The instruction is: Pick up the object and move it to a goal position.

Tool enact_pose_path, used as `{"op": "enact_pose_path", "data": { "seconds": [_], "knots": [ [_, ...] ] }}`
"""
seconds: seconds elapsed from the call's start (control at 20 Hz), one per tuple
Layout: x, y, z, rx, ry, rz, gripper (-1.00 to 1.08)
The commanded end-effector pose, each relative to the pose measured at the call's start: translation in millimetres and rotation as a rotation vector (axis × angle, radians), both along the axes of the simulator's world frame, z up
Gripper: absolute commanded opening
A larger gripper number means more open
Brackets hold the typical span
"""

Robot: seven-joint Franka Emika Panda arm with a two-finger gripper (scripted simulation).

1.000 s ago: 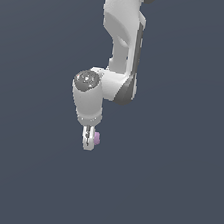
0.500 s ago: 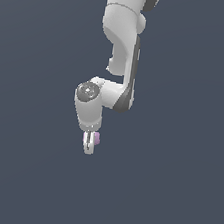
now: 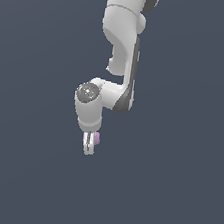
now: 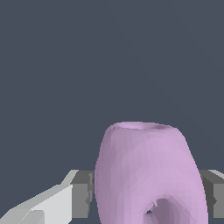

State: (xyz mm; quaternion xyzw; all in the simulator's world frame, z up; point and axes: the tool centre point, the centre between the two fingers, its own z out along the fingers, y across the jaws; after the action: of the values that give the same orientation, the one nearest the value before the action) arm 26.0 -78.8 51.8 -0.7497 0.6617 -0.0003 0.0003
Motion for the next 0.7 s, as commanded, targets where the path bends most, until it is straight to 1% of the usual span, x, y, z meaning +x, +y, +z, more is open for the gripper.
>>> {"op": "enact_pose_path", "data": {
  "seconds": [0.0,0.35,0.65],
  "knots": [
    [0,0,-1,0.0,0.001,0.0,-1.0],
    [-1,3,6,0.0,0.0,0.0,-1.0],
    [-6,12,31,0.001,0.0,0.0,-1.0]
  ]
}}
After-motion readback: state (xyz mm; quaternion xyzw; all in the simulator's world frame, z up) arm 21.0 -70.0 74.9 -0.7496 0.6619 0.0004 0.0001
